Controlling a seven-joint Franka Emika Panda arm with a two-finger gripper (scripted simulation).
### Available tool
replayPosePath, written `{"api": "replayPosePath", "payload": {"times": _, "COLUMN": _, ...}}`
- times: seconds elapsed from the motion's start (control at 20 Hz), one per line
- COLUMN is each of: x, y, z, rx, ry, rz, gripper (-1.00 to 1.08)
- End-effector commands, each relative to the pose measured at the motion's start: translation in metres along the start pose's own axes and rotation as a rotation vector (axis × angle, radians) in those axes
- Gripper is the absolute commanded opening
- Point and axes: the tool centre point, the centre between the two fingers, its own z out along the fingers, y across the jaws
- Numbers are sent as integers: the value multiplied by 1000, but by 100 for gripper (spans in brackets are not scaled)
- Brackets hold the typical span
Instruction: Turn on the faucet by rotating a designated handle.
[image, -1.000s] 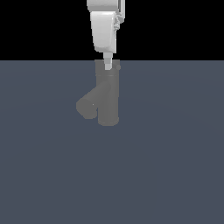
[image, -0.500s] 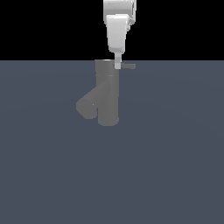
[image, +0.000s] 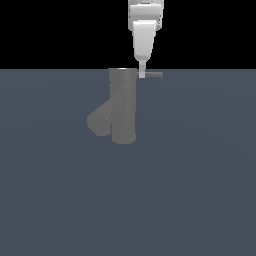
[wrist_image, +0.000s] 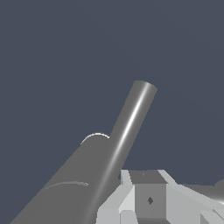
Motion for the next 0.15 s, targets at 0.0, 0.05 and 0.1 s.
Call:
{"api": "replayPosePath", "payload": {"times": 0.0, "x": 48, "y": -9, "z": -1, "rx": 8, "ry": 11, "rz": 67, "gripper": -100}}
{"api": "replayPosePath", "payload": {"times": 0.05, "x": 51, "y": -11, "z": -1, "rx": 8, "ry": 11, "rz": 69, "gripper": -100}}
{"api": "replayPosePath", "payload": {"times": 0.1, "x": 51, "y": -11, "z": -1, "rx": 8, "ry": 11, "rz": 69, "gripper": -100}}
